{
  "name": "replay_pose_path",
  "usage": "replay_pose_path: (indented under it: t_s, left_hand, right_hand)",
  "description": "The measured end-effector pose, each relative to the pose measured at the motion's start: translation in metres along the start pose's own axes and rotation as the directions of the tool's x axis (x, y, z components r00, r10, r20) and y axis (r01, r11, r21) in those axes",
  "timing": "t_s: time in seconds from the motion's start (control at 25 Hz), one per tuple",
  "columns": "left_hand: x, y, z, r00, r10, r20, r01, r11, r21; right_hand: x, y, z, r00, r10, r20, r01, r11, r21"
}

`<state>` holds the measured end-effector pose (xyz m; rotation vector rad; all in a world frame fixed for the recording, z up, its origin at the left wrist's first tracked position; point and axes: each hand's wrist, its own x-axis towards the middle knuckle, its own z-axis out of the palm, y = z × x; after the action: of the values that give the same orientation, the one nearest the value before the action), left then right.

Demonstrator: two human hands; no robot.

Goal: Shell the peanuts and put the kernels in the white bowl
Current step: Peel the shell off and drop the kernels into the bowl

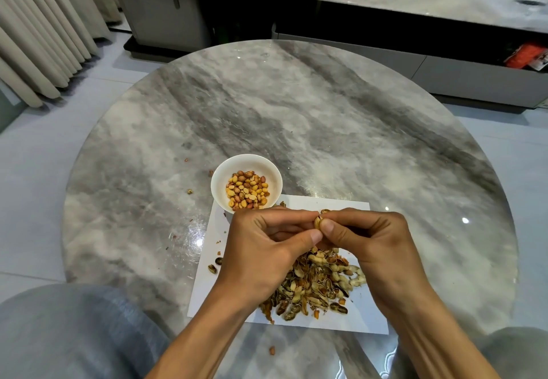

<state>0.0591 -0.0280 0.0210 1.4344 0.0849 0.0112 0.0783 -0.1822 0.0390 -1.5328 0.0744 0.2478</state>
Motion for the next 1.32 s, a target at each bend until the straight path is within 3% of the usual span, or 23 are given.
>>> replay_pose_path:
  t_s: [0.16, 0.36, 0.44, 0.68, 0.92, 1.04, 1.12, 1.32]
  left_hand:
    - [0.003, -0.004, -0.003, 0.999, -0.027, 0.043, 0.028, 0.999, -0.021]
    - [0.003, -0.005, -0.003, 0.988, 0.127, 0.082, -0.145, 0.949, 0.278]
    - [0.004, -0.006, -0.004, 0.98, 0.167, 0.105, -0.193, 0.928, 0.319]
    - [0.002, -0.006, -0.005, 0.982, 0.178, 0.058, -0.186, 0.966, 0.182]
    - [0.007, -0.009, -0.007, 0.99, 0.113, 0.09, -0.123, 0.987, 0.108]
    - [0.006, -0.006, -0.005, 0.999, 0.041, 0.022, -0.041, 0.999, -0.012]
    - [0.005, -0.006, -0.002, 0.999, -0.001, -0.032, -0.002, 0.997, -0.072]
    - [0.004, -0.003, 0.0, 0.989, -0.124, -0.085, 0.104, 0.972, -0.21]
  right_hand:
    - [0.0, 0.0, 0.0, 1.0, 0.014, -0.022, -0.014, 1.0, 0.014]
    - [0.006, -0.002, -0.009, 0.993, 0.1, 0.059, -0.097, 0.993, -0.062]
    - [0.007, 0.0, -0.011, 0.993, 0.09, 0.071, -0.084, 0.993, -0.083]
    - [0.0, 0.004, -0.006, 0.998, 0.036, 0.045, -0.037, 0.999, 0.019]
    - [0.0, 0.009, -0.002, 0.999, 0.048, -0.007, -0.047, 0.994, 0.098]
    - [0.003, 0.015, 0.004, 0.998, 0.065, 0.018, -0.067, 0.986, 0.154]
    - [0.003, 0.018, 0.005, 0.999, 0.039, 0.03, -0.042, 0.994, 0.105]
    - [0.004, 0.018, 0.001, 0.98, -0.182, 0.085, 0.193, 0.97, -0.15]
